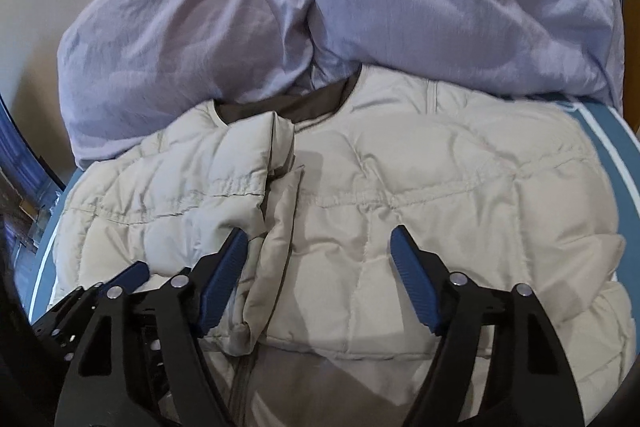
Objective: Fold large clothes
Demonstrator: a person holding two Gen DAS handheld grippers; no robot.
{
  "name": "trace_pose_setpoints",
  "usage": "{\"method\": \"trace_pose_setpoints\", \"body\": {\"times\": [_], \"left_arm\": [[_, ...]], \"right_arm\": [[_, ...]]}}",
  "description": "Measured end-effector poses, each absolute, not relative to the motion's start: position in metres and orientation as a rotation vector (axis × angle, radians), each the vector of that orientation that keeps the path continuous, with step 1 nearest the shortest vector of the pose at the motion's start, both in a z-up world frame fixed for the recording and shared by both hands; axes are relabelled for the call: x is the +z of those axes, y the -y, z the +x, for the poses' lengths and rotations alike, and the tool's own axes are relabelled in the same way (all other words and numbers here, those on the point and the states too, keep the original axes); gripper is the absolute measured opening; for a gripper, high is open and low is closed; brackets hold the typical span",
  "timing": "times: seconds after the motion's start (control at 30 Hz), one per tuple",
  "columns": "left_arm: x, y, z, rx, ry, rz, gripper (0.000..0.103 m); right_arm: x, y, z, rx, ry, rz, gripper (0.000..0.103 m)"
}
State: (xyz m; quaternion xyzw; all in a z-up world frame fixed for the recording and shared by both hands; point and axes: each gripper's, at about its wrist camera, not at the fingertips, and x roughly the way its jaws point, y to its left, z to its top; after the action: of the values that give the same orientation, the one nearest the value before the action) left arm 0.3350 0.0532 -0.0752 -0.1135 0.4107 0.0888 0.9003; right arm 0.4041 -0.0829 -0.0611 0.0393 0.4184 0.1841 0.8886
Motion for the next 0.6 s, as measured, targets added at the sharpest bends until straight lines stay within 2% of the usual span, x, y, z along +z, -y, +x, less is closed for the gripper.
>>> {"method": "trace_pose_setpoints", "body": {"times": [0.6], "left_arm": [[-0.081, -0.046, 0.335, 0.208, -0.828, -0.168, 0.063]], "right_arm": [[-0.085, 0.083, 0.411, 0.353, -0.912, 0.075, 0.072]]}}
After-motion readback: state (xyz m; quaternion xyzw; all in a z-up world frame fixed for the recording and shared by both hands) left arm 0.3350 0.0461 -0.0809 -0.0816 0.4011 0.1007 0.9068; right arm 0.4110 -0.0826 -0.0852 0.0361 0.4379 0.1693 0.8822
